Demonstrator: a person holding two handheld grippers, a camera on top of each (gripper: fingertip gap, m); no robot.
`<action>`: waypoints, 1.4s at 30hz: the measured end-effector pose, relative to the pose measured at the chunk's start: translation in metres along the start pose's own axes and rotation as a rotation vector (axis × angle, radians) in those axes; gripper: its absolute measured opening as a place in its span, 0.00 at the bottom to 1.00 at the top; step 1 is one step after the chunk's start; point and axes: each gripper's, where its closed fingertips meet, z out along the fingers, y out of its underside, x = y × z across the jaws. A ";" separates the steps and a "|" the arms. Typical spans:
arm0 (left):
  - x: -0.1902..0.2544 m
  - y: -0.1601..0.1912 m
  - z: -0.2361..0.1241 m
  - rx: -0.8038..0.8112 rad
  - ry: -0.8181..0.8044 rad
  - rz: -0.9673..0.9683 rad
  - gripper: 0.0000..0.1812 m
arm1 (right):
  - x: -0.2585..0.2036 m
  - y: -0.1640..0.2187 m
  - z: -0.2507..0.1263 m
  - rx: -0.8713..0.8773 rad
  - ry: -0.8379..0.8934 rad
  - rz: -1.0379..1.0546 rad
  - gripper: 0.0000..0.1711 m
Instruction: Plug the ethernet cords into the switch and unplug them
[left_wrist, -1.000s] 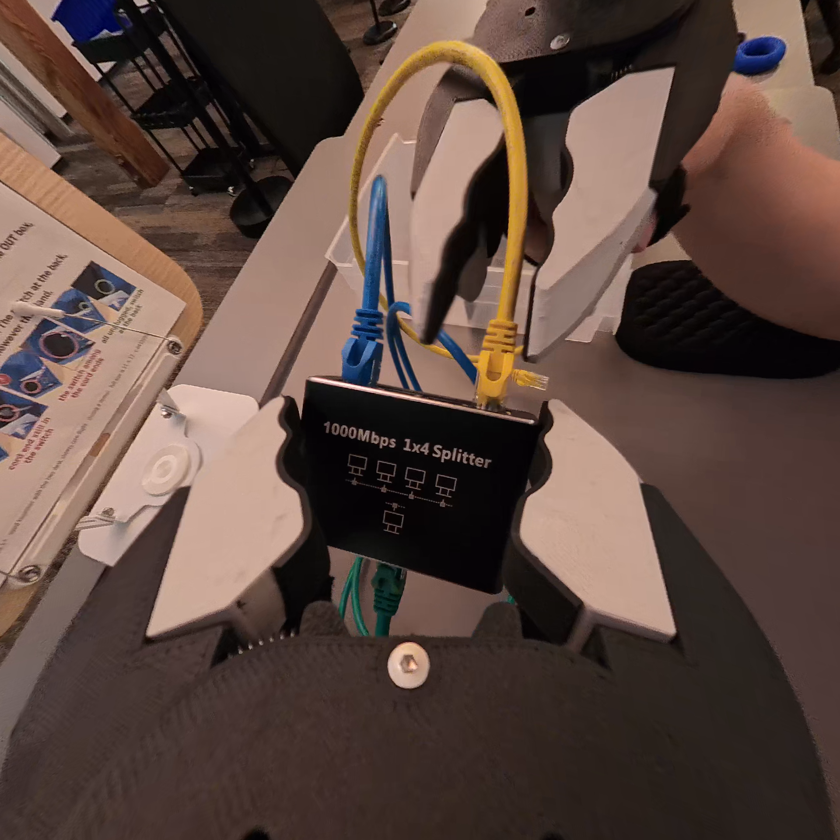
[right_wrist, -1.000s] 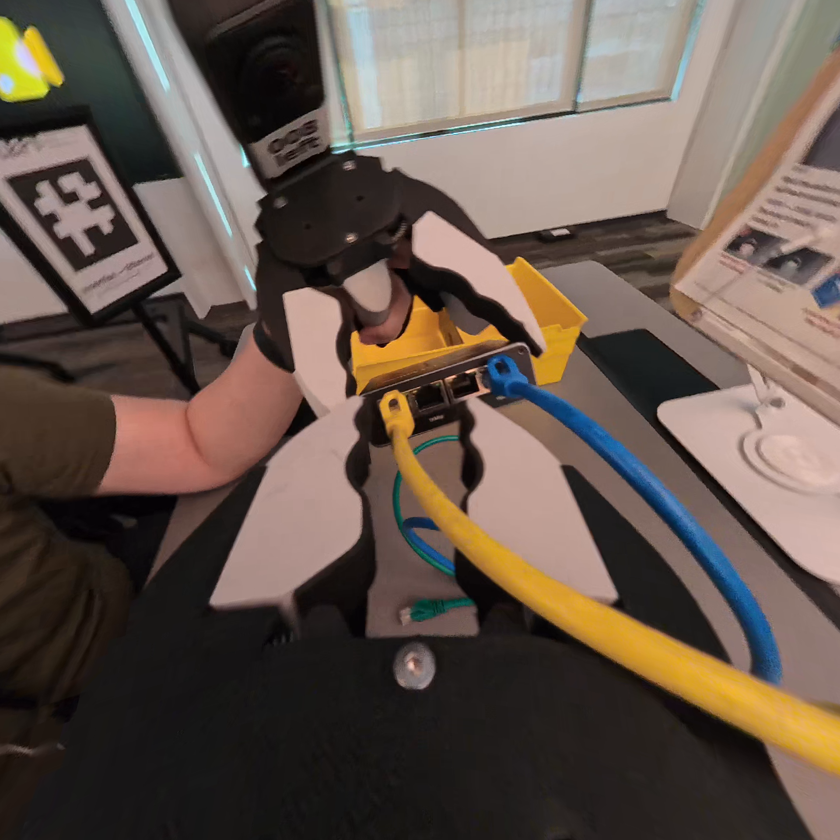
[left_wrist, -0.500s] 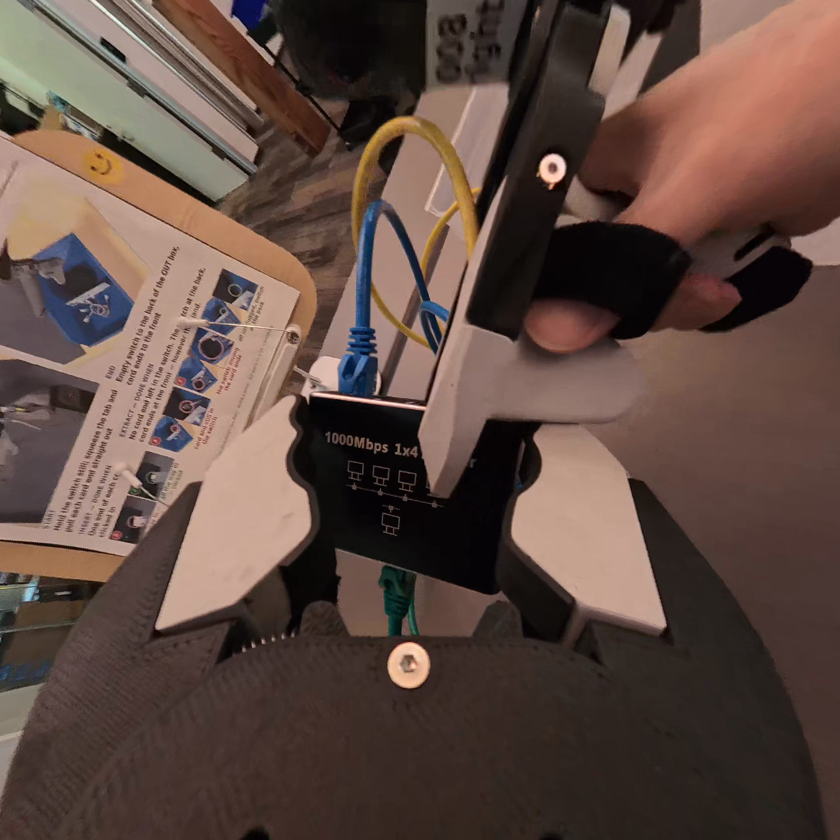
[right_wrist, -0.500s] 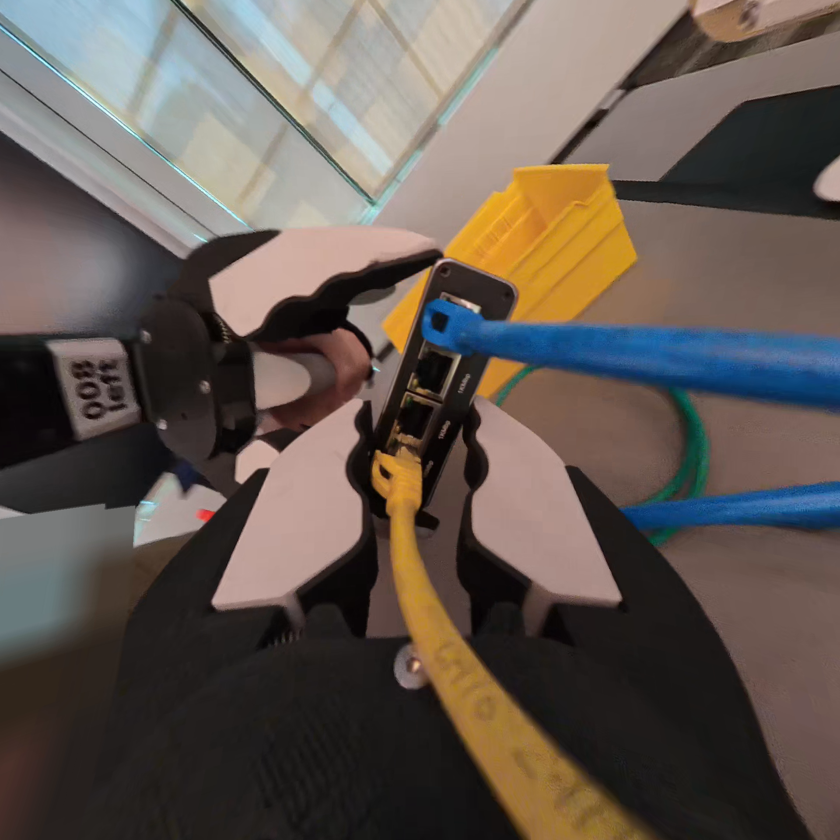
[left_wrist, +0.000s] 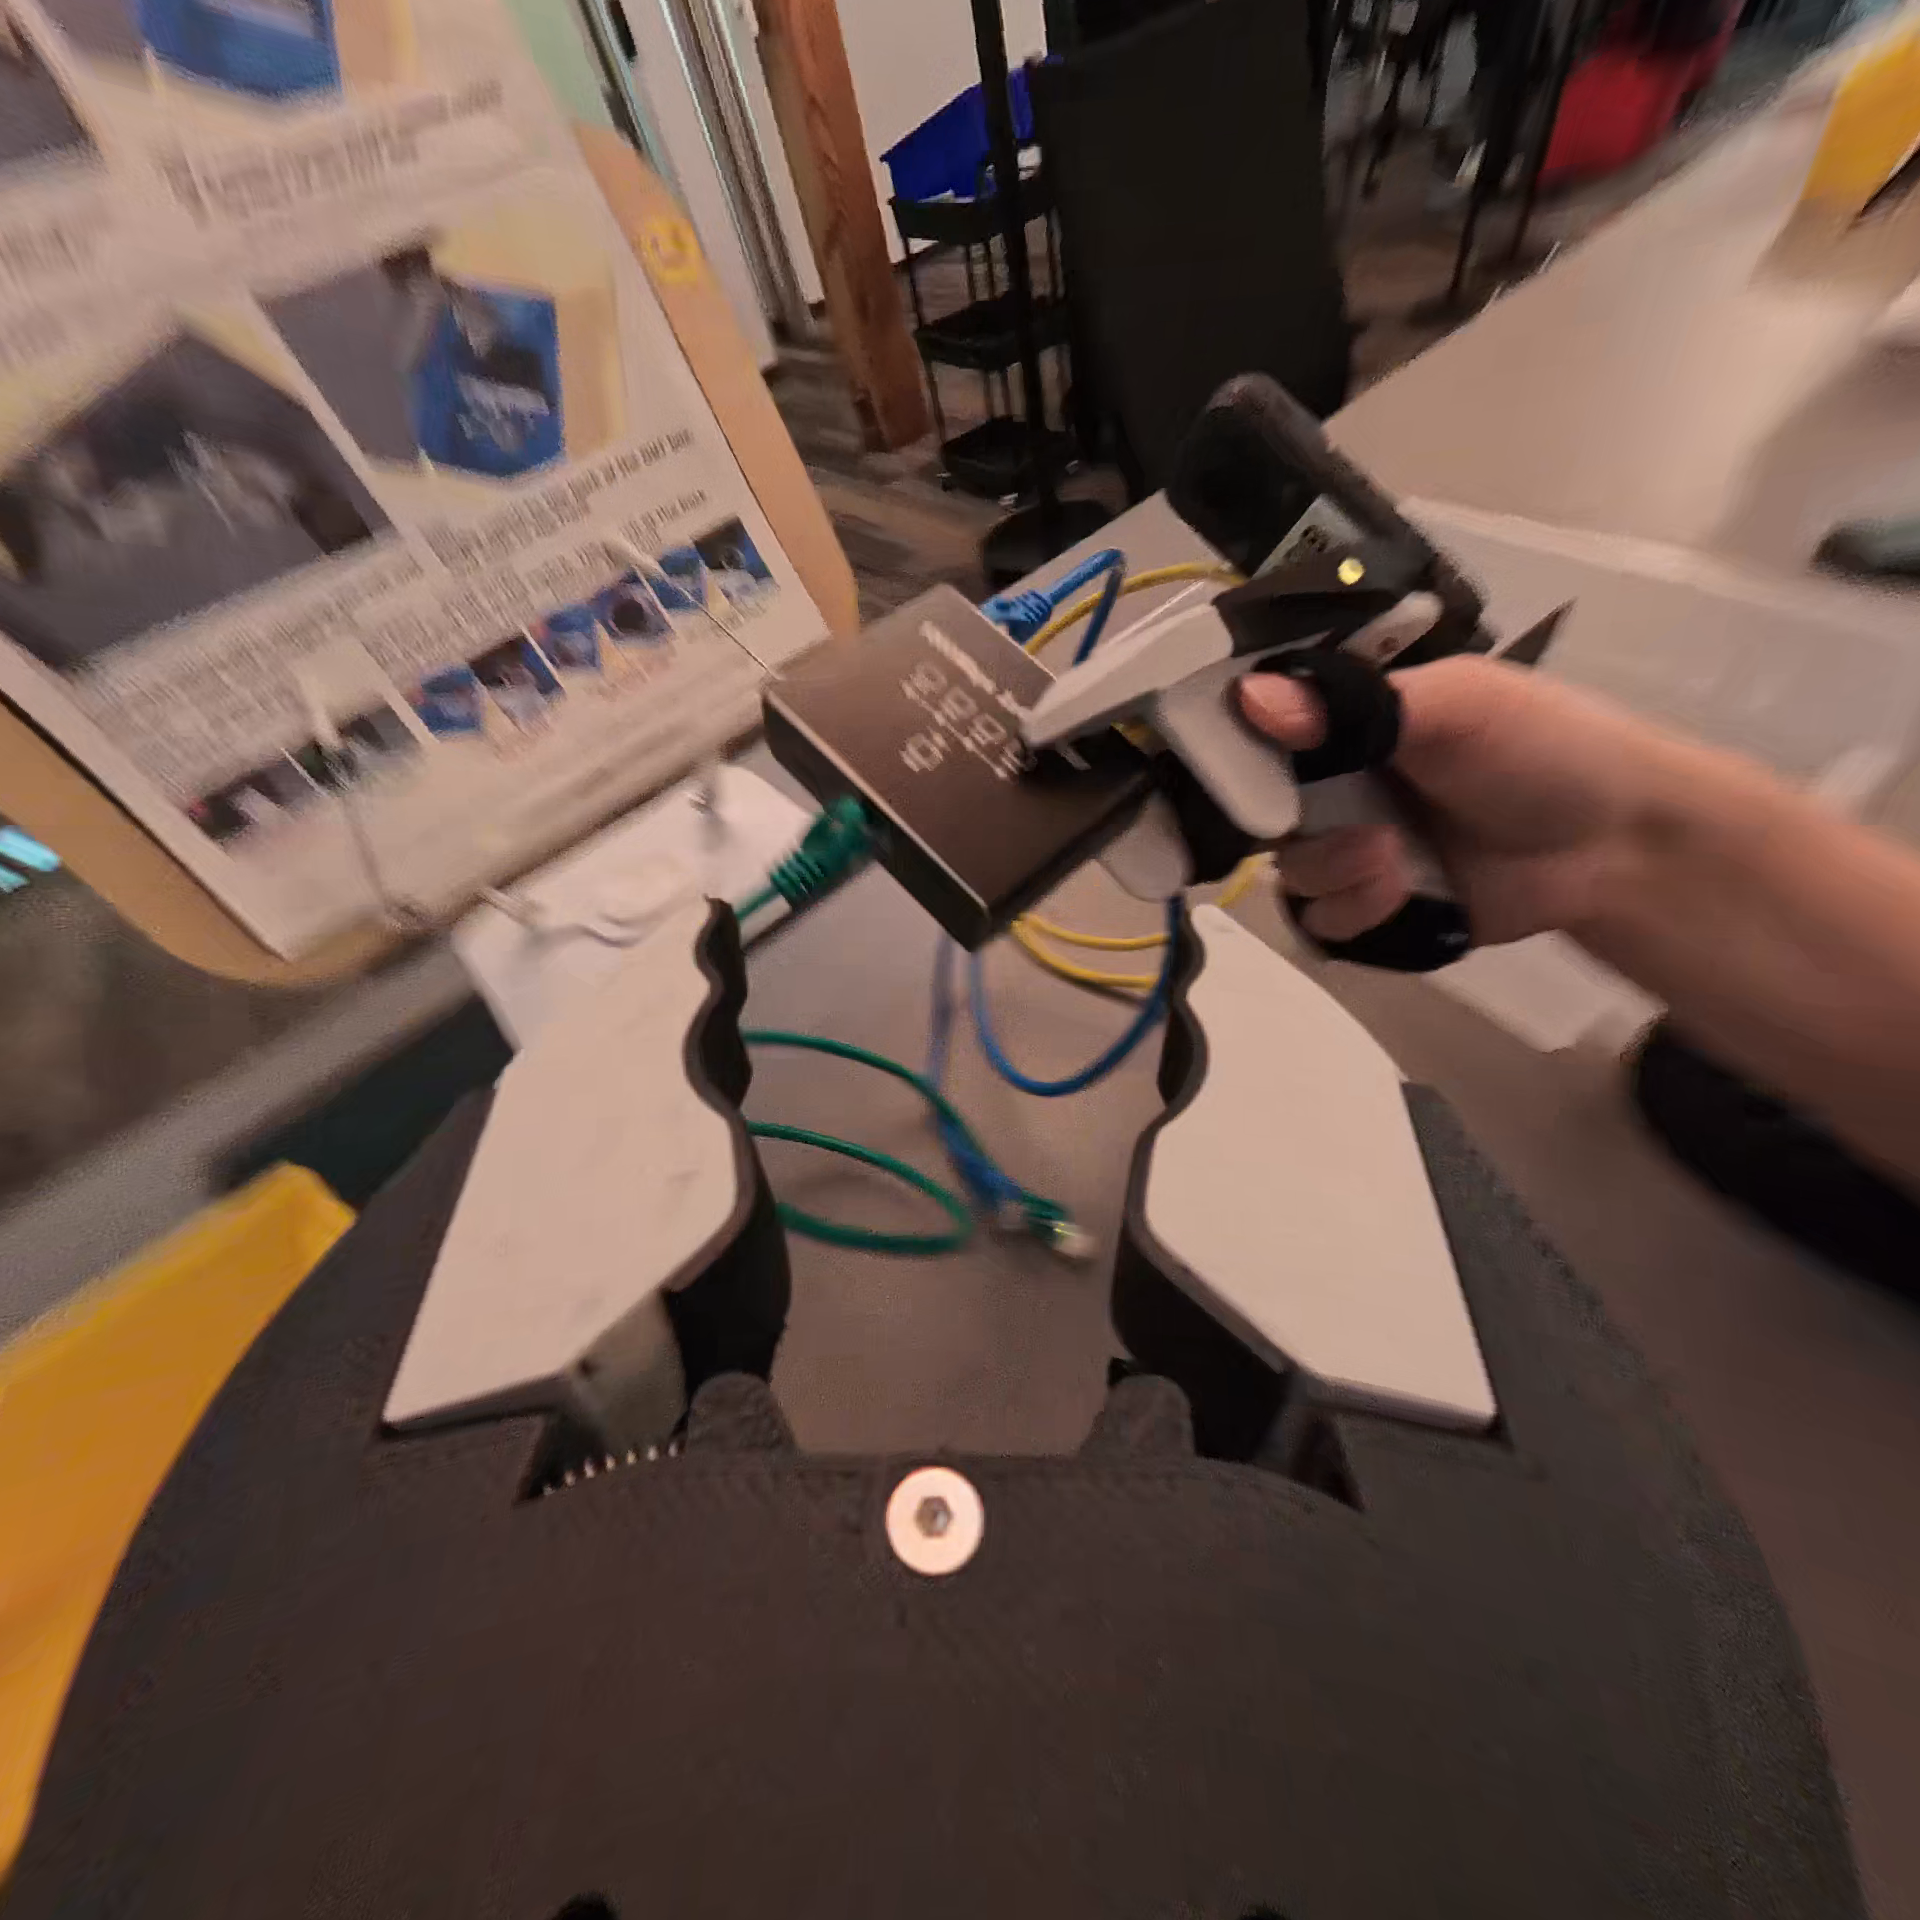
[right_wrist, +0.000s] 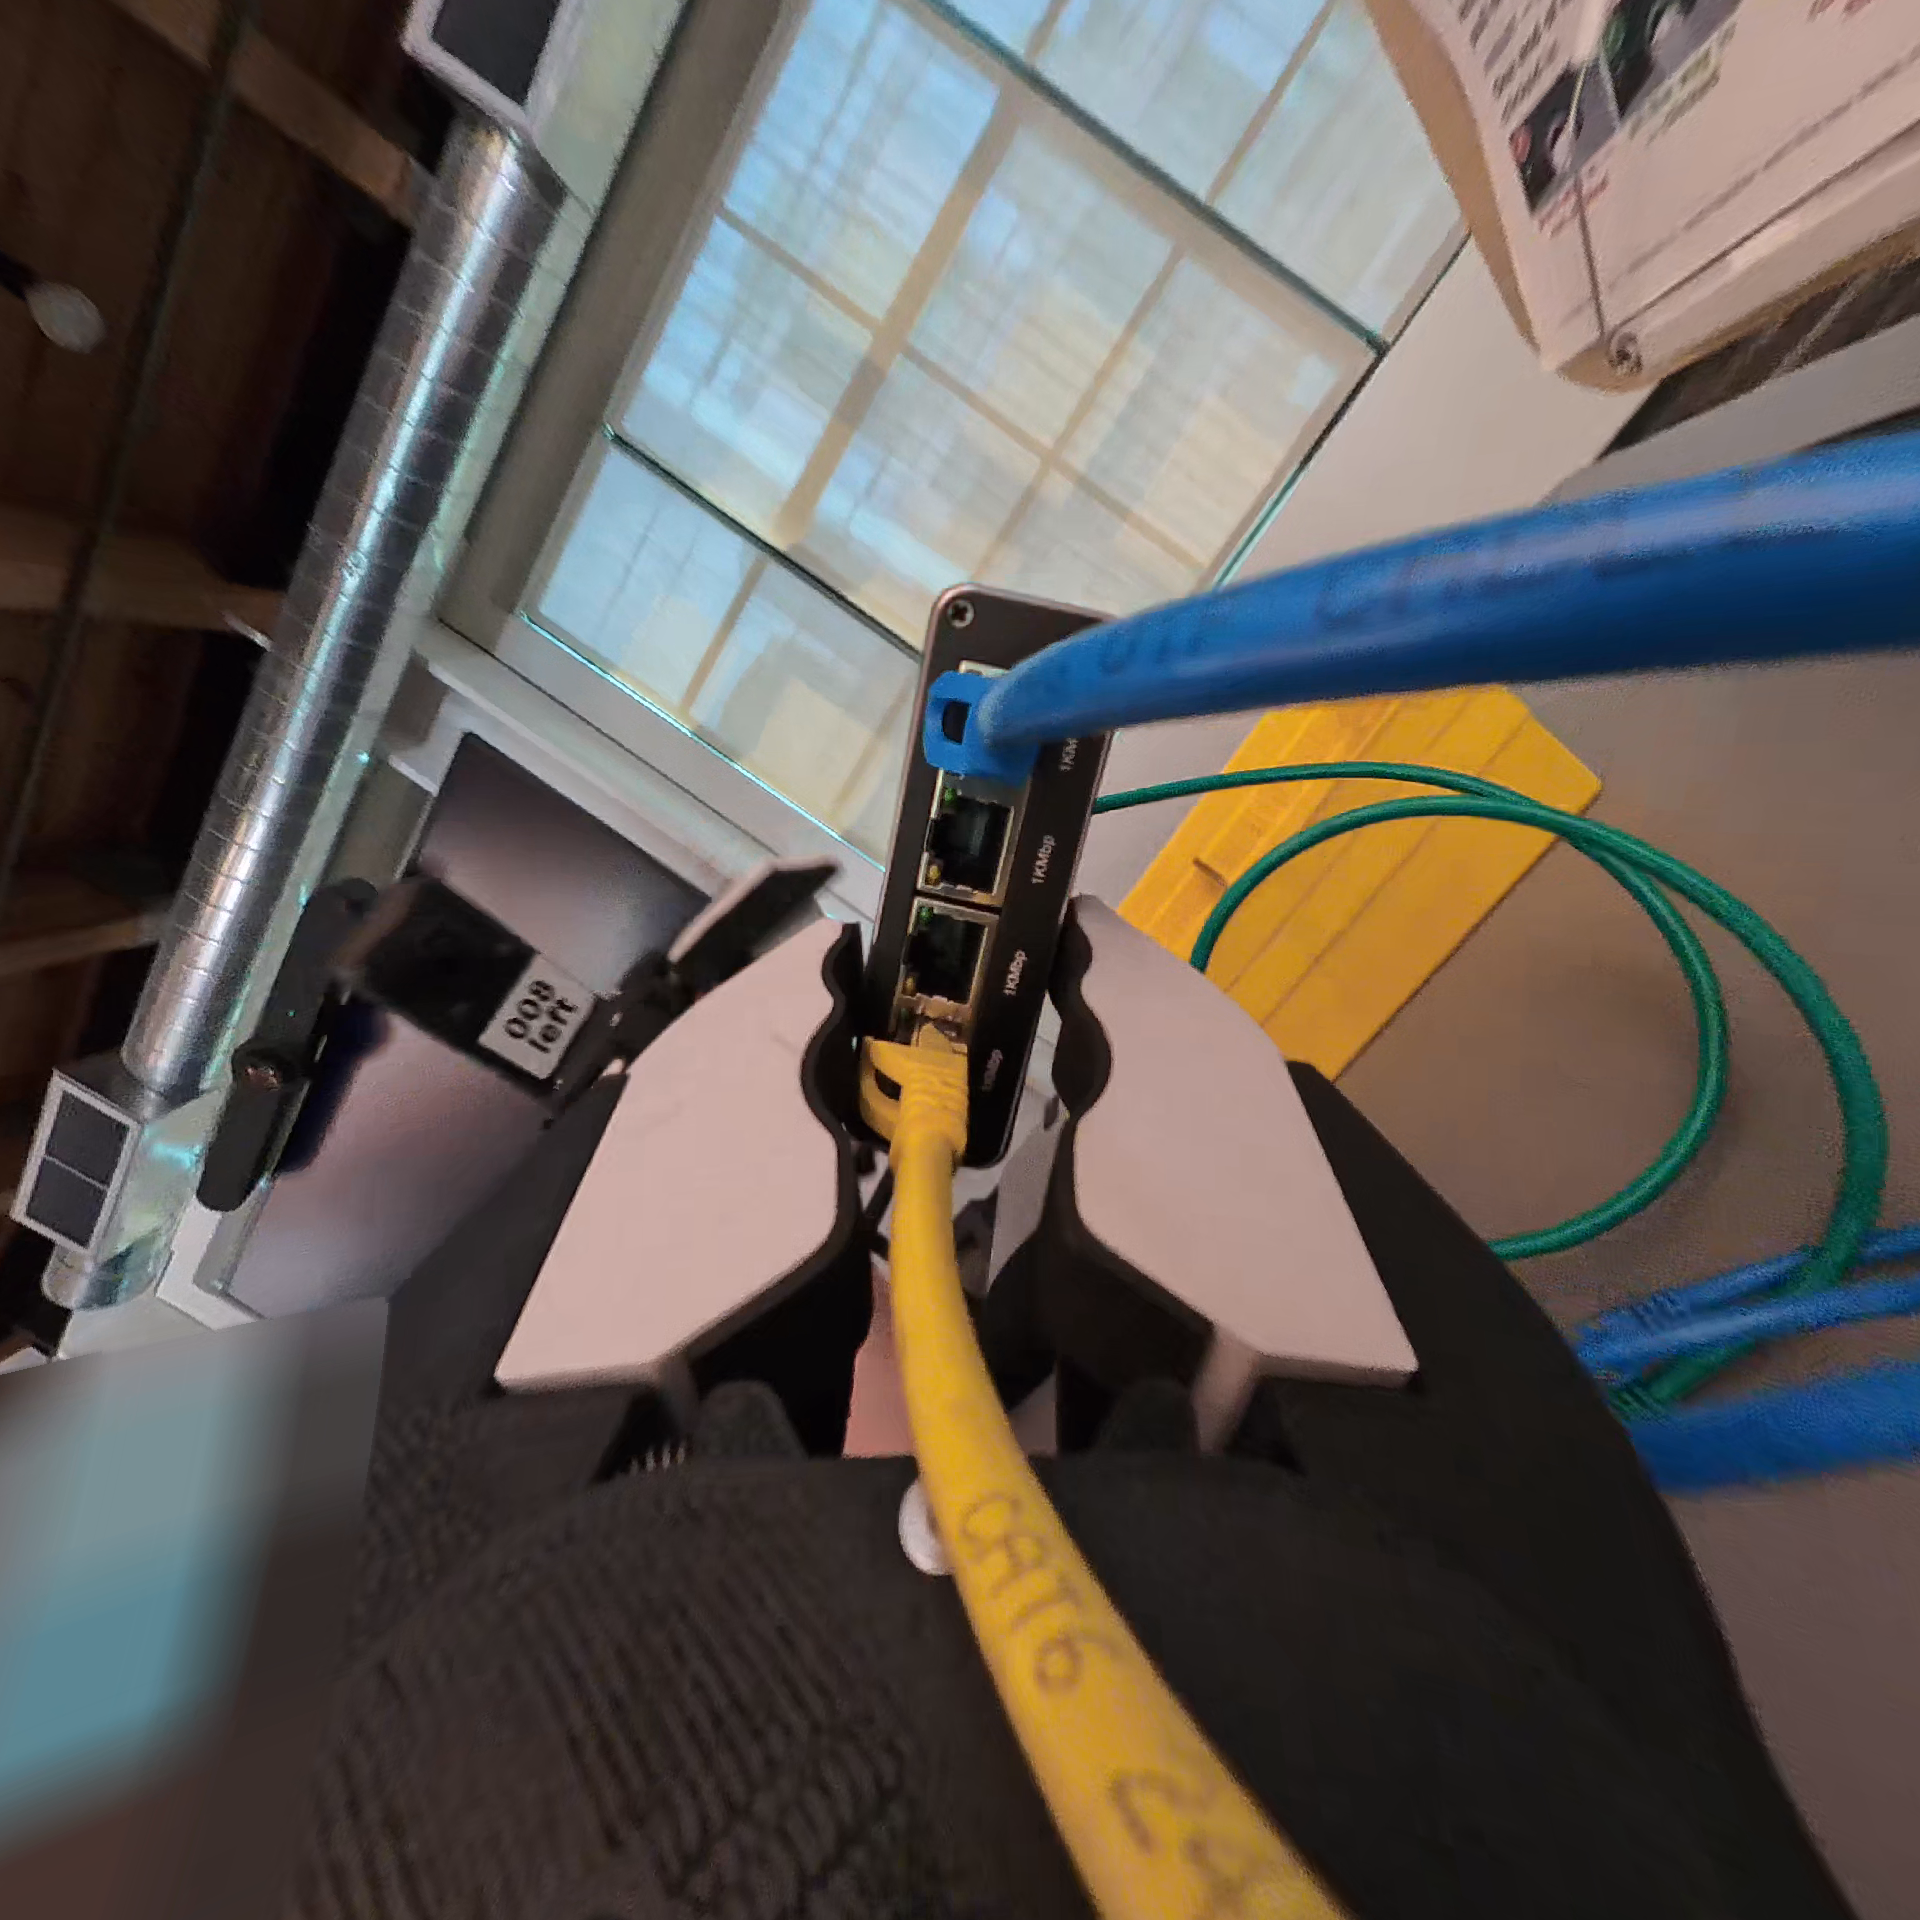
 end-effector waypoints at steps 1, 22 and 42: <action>0.005 0.004 -0.003 0.019 0.061 -0.132 0.40 | -0.001 -0.002 0.000 0.019 -0.007 -0.006 0.20; 0.008 -0.027 0.065 0.421 0.719 -0.984 0.20 | -0.021 -0.016 0.005 0.179 0.060 -0.400 0.24; -0.016 -0.042 0.032 0.582 0.769 -0.997 0.21 | -0.060 -0.003 0.013 0.220 0.060 -0.908 0.24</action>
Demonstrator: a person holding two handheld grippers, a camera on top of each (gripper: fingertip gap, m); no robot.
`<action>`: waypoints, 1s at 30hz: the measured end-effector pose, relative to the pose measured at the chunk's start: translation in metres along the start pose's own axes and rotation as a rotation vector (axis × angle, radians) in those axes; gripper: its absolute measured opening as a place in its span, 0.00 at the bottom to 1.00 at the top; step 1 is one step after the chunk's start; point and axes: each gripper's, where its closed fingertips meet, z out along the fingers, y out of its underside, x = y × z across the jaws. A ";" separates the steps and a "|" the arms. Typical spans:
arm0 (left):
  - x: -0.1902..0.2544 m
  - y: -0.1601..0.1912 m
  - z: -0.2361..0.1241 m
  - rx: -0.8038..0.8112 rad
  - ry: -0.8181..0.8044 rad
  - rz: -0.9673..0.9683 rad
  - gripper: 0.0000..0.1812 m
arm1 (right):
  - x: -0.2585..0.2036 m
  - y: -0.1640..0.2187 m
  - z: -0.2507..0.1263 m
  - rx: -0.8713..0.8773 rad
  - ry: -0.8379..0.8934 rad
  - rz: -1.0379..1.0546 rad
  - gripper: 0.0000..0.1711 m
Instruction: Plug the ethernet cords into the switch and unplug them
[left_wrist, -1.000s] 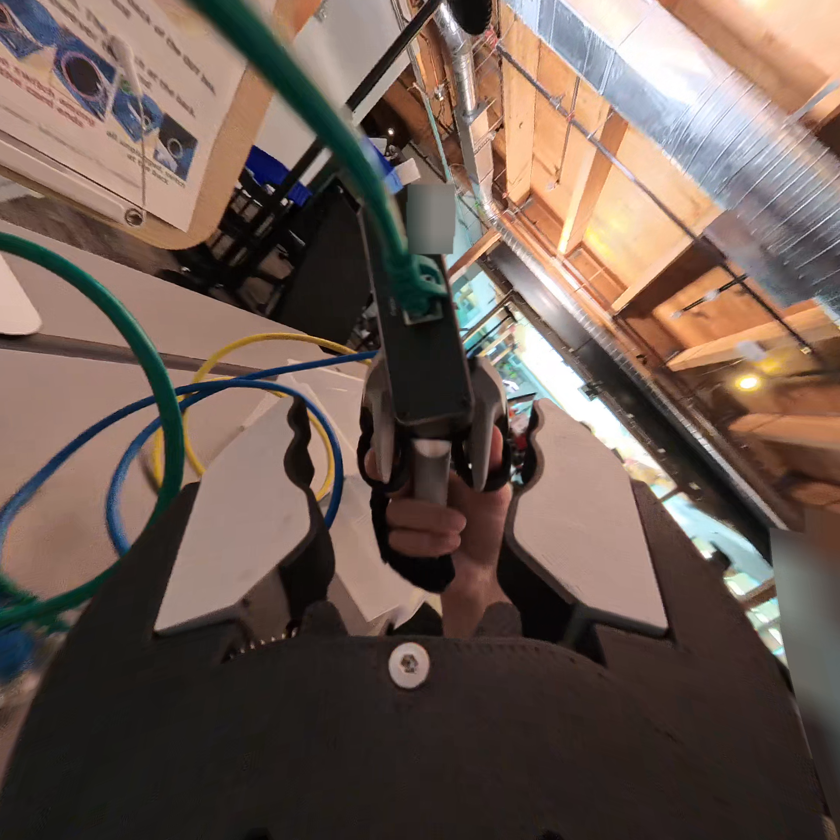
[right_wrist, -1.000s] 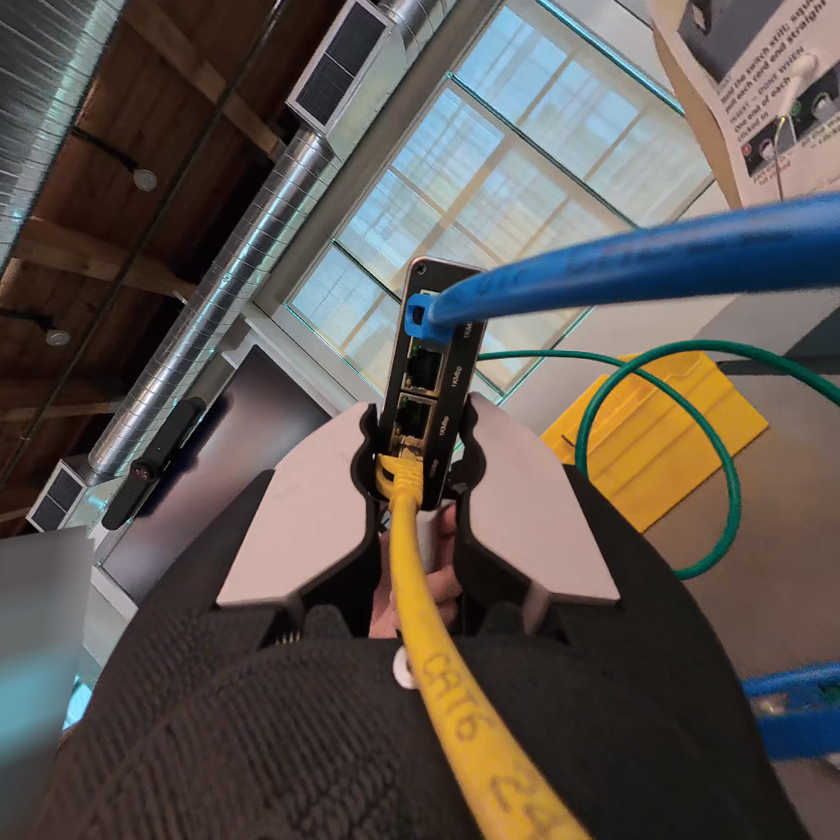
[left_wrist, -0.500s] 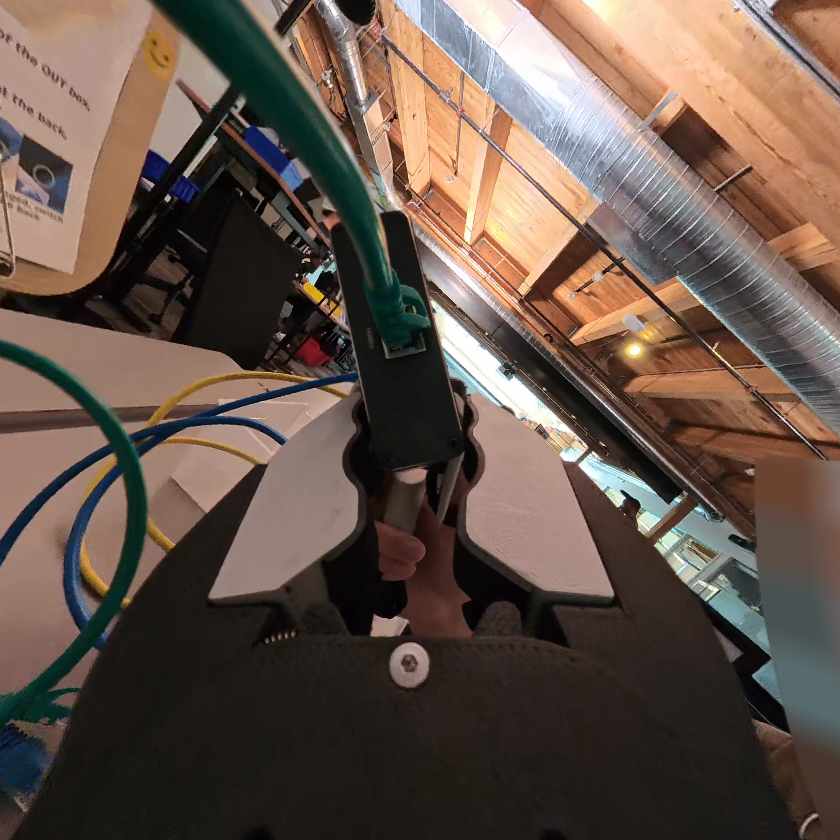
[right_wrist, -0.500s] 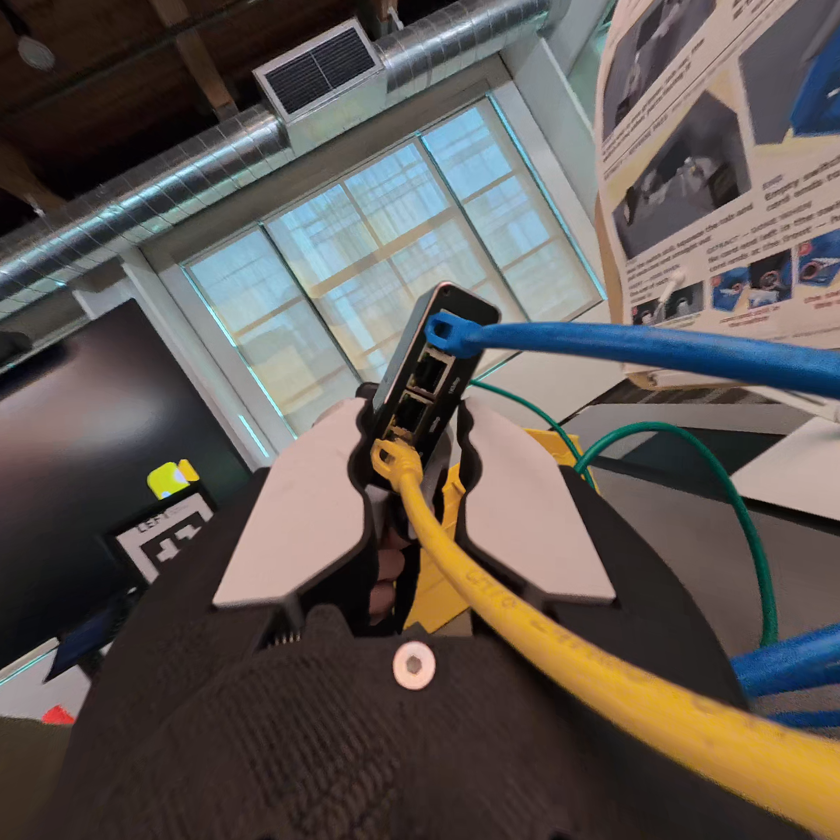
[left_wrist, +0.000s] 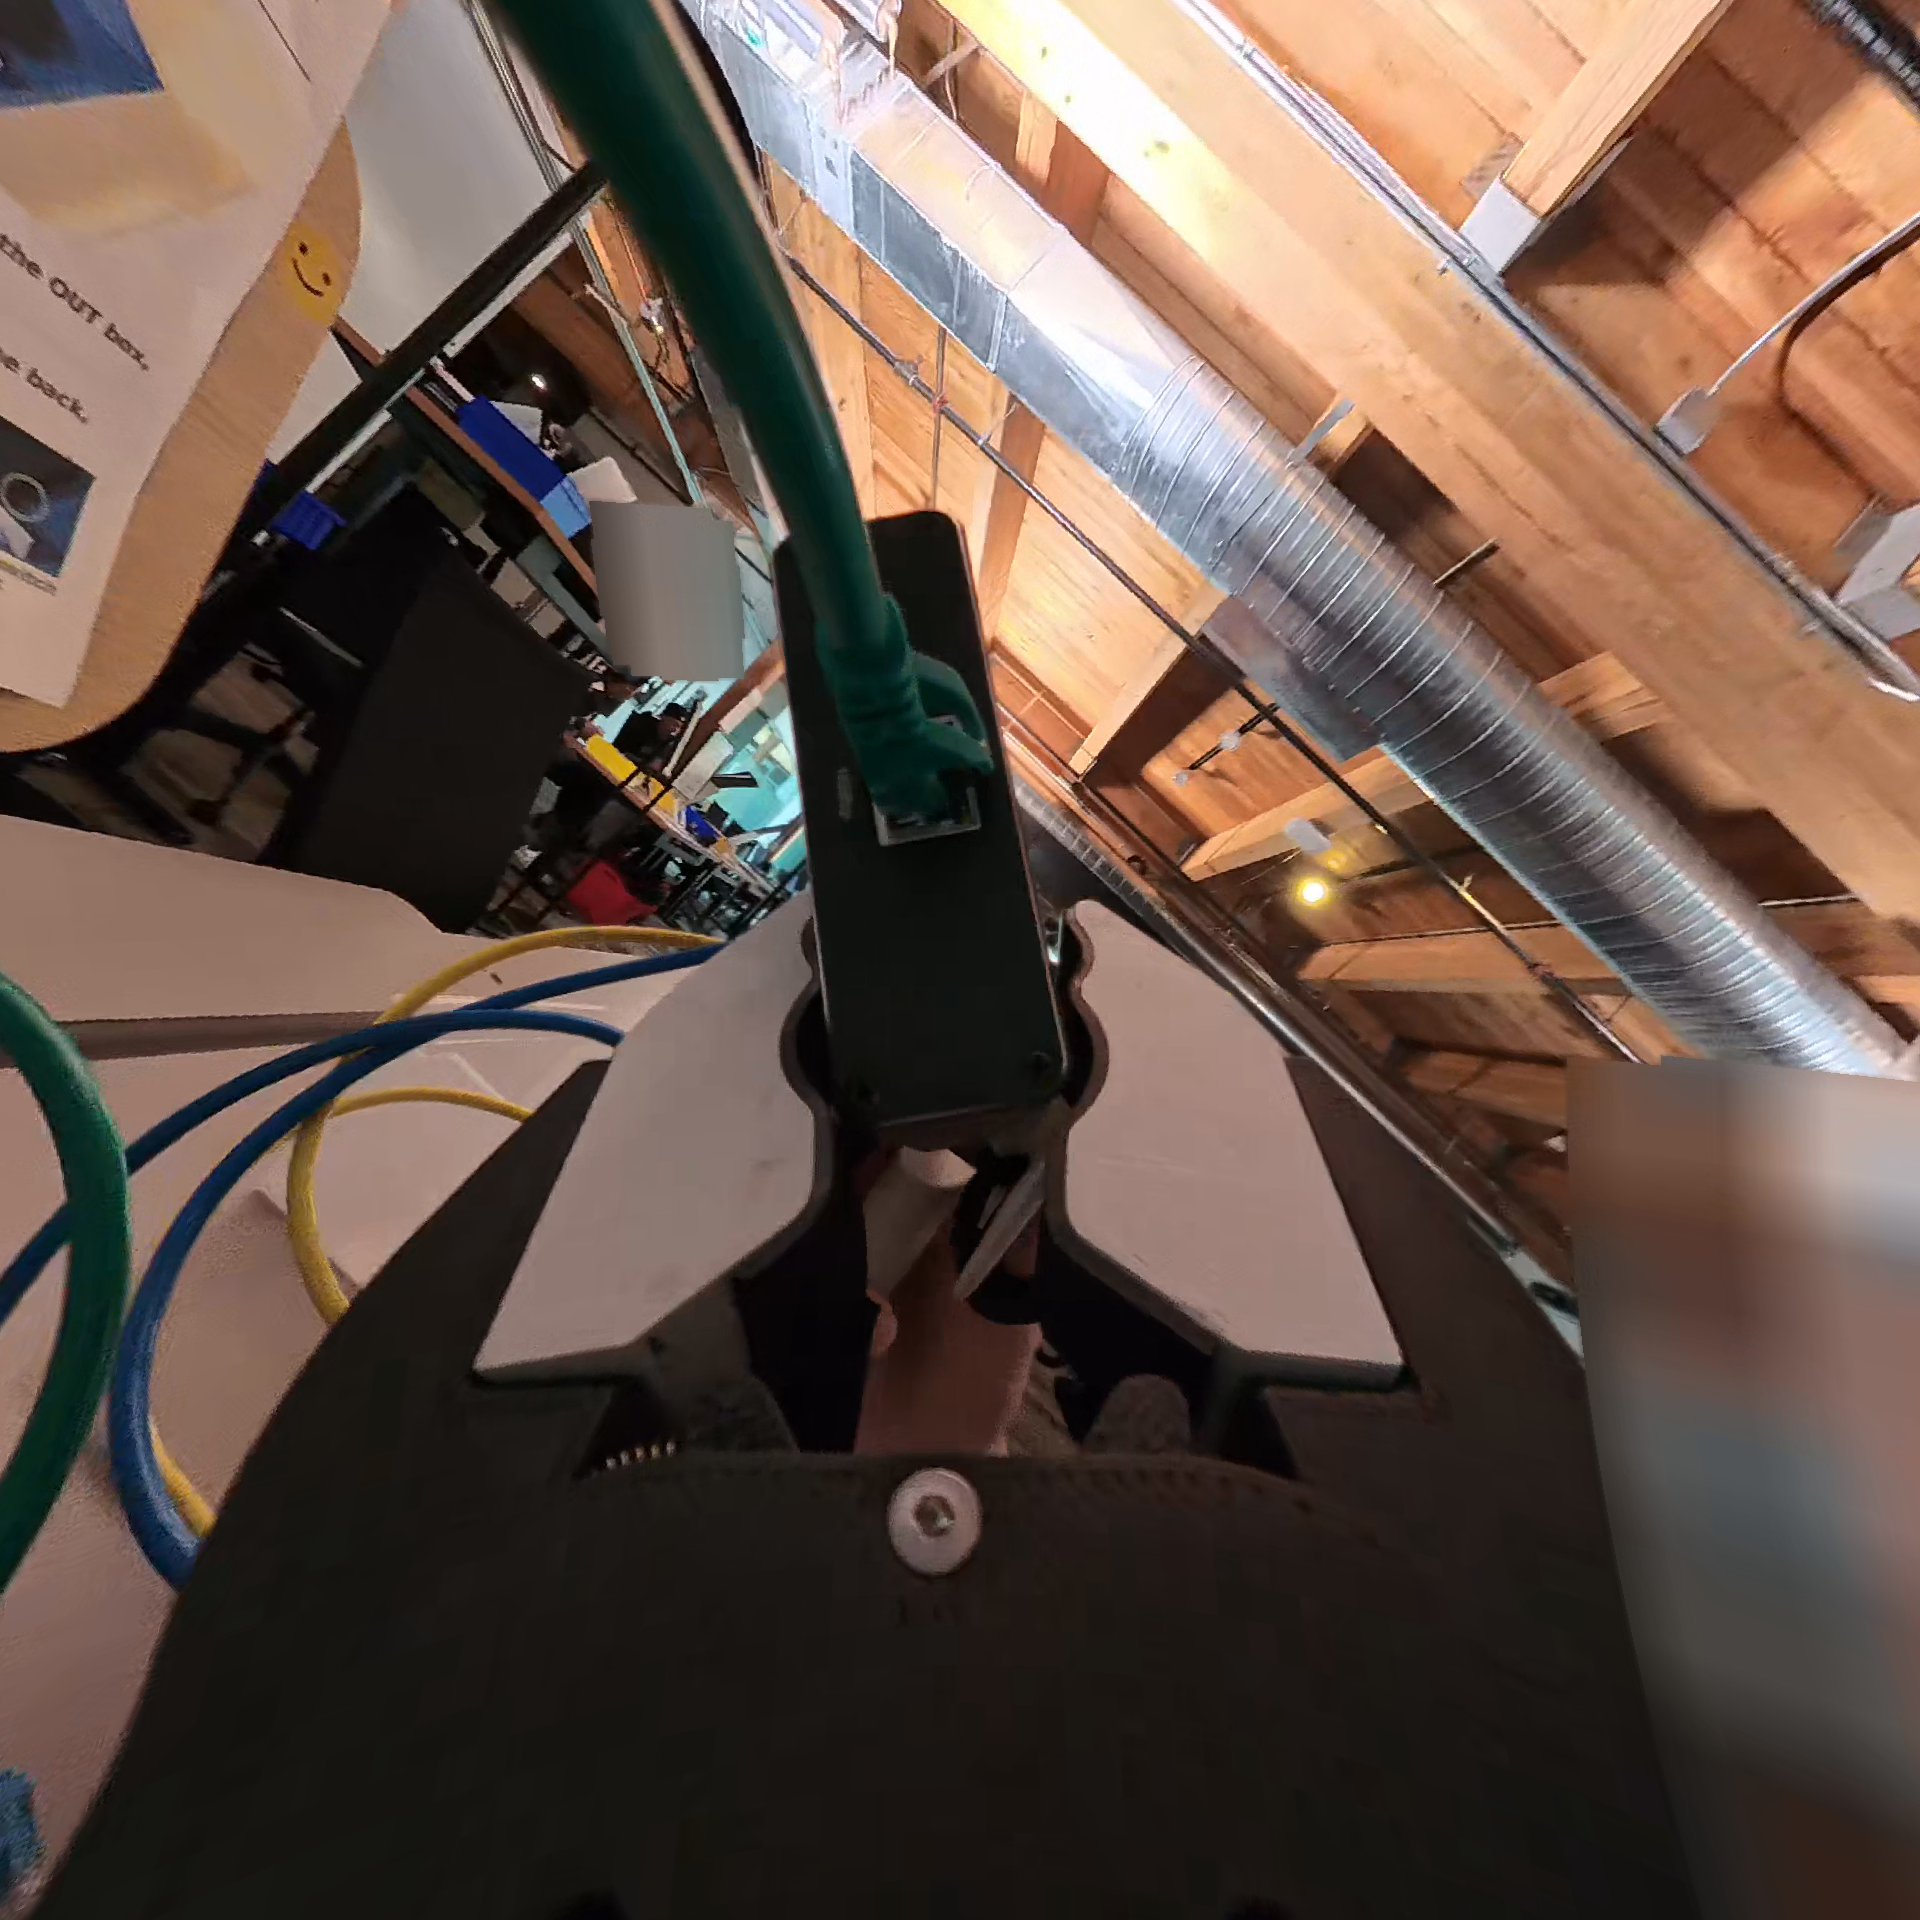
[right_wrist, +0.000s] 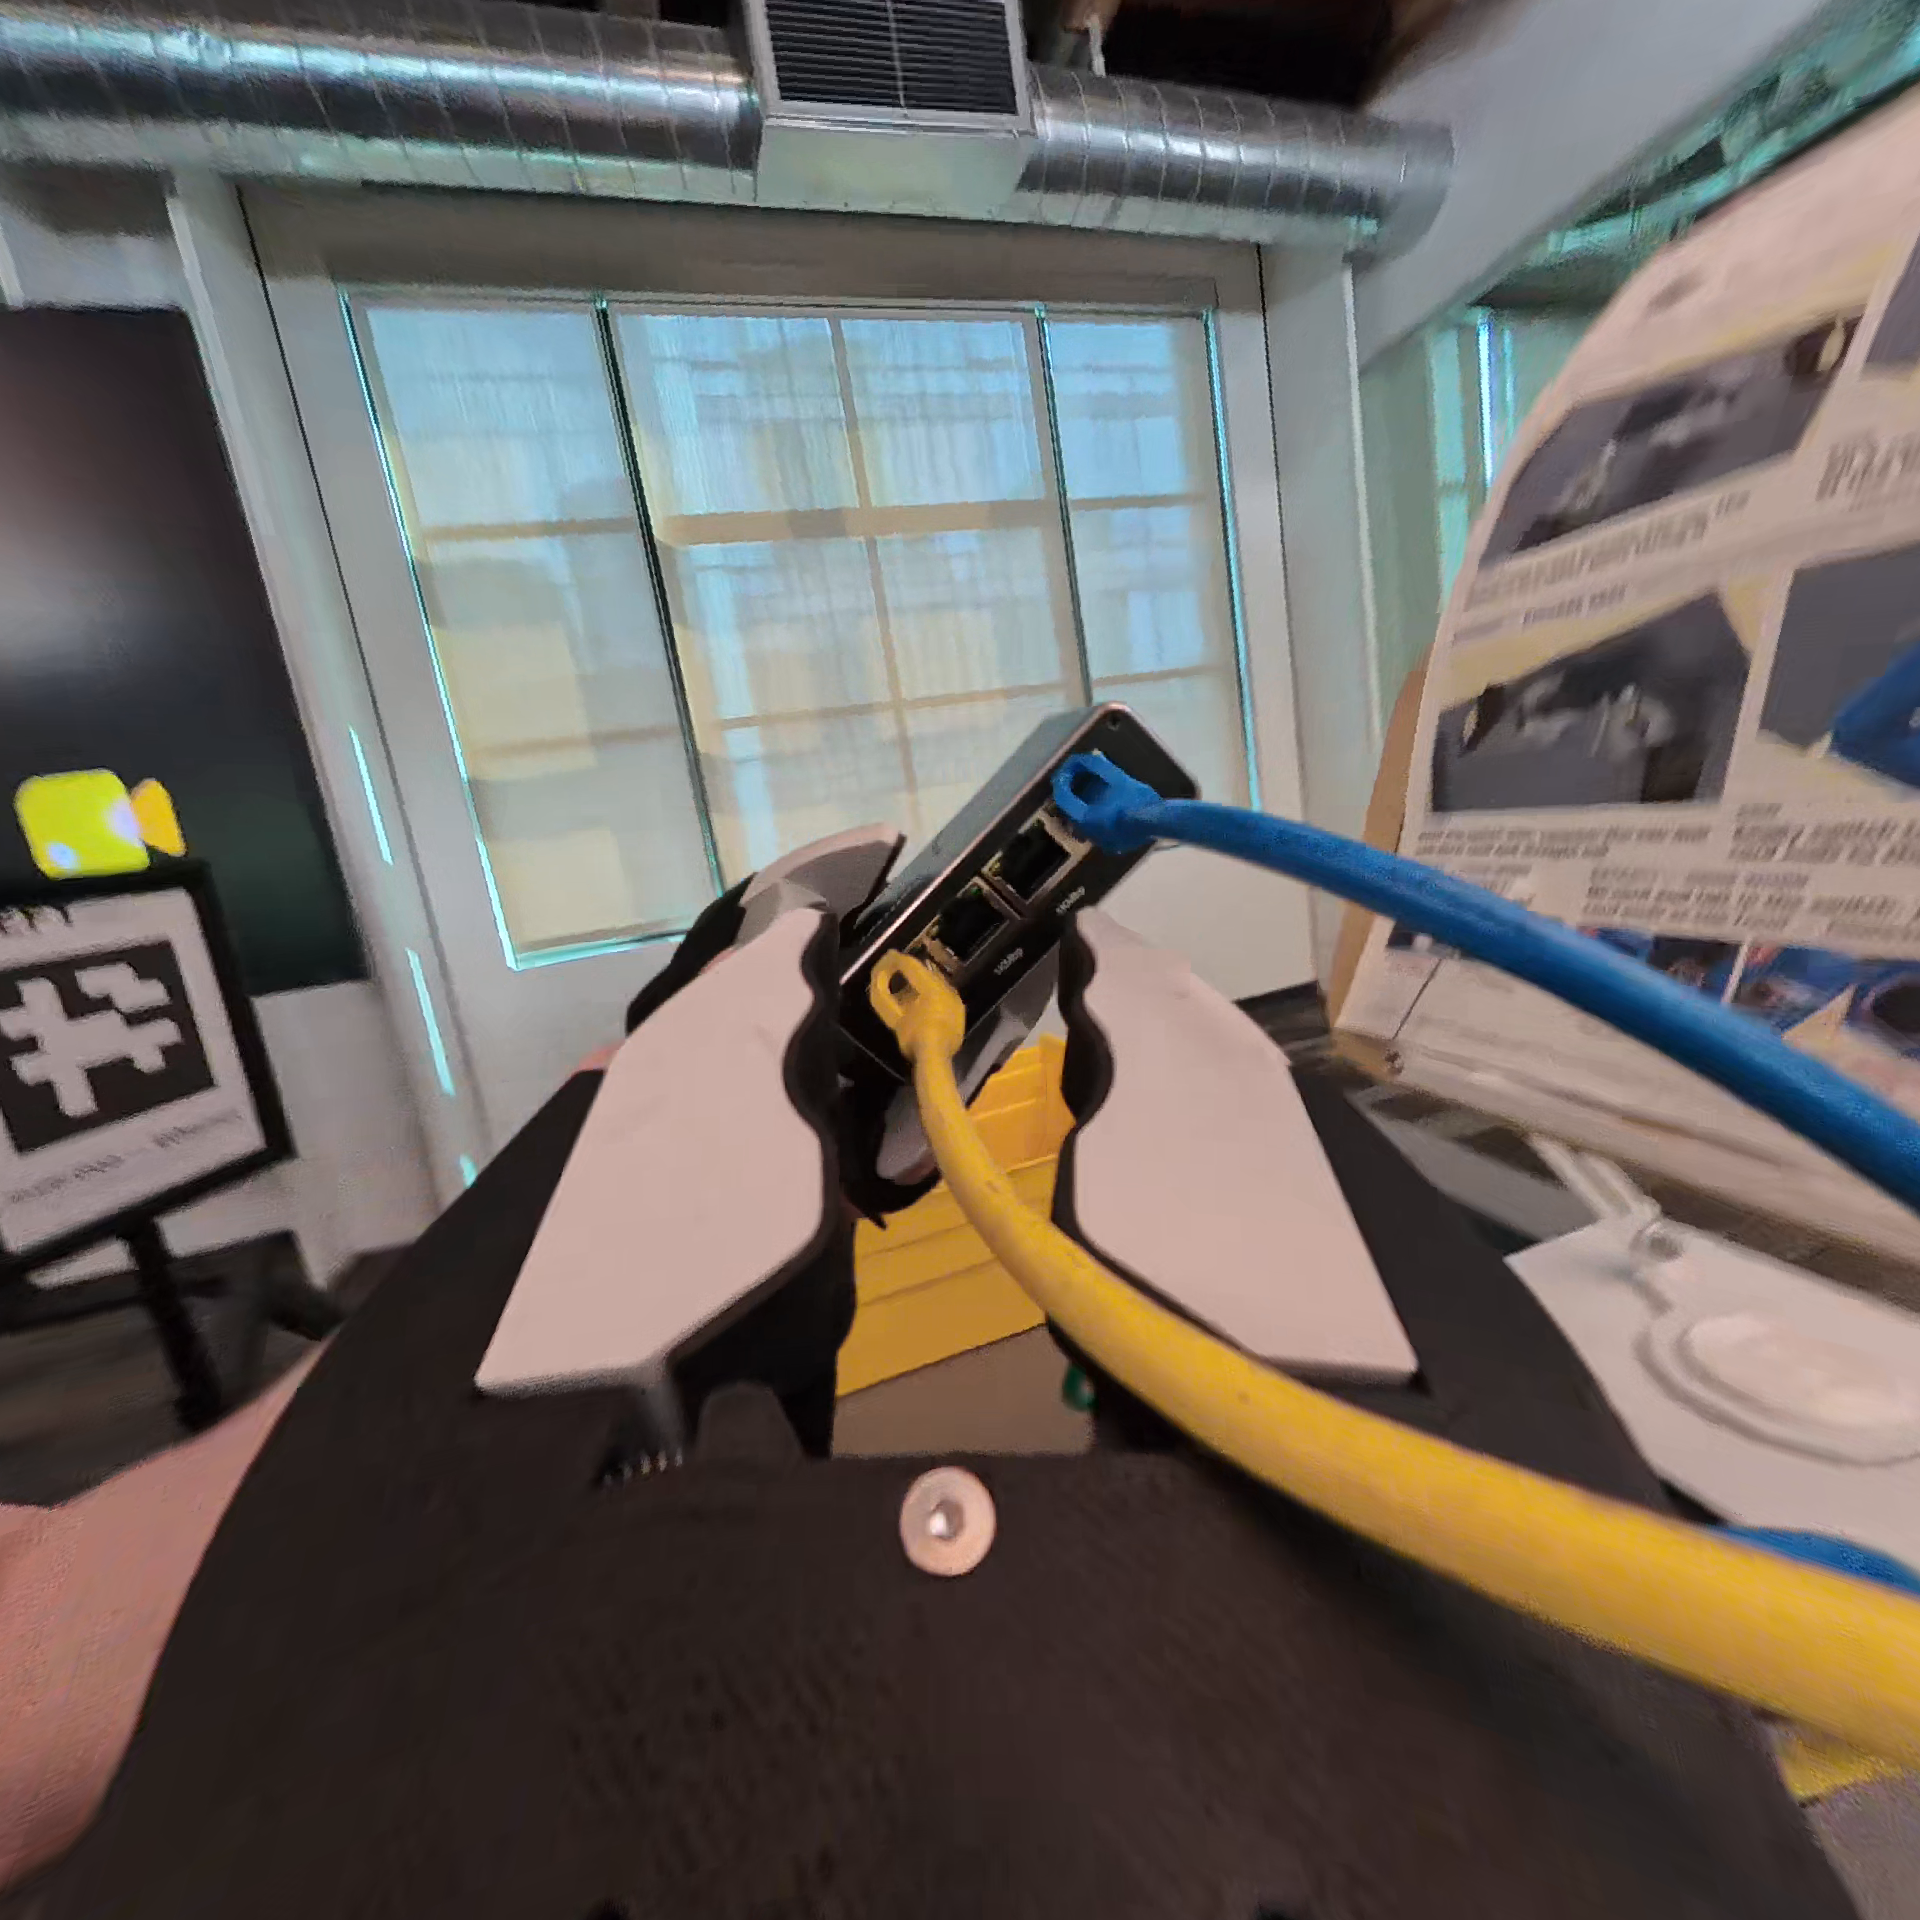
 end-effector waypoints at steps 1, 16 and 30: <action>0.003 0.000 0.000 -0.005 0.009 -0.006 0.21 | -0.003 -0.001 -0.001 -0.003 -0.005 -0.065 0.22; 0.021 0.008 0.004 -0.091 0.022 0.023 0.20 | -0.029 0.004 -0.008 -0.177 -0.016 -0.687 0.08; 0.040 0.006 0.007 -0.095 0.080 0.032 0.21 | -0.046 -0.004 -0.006 -0.067 0.012 -0.752 0.08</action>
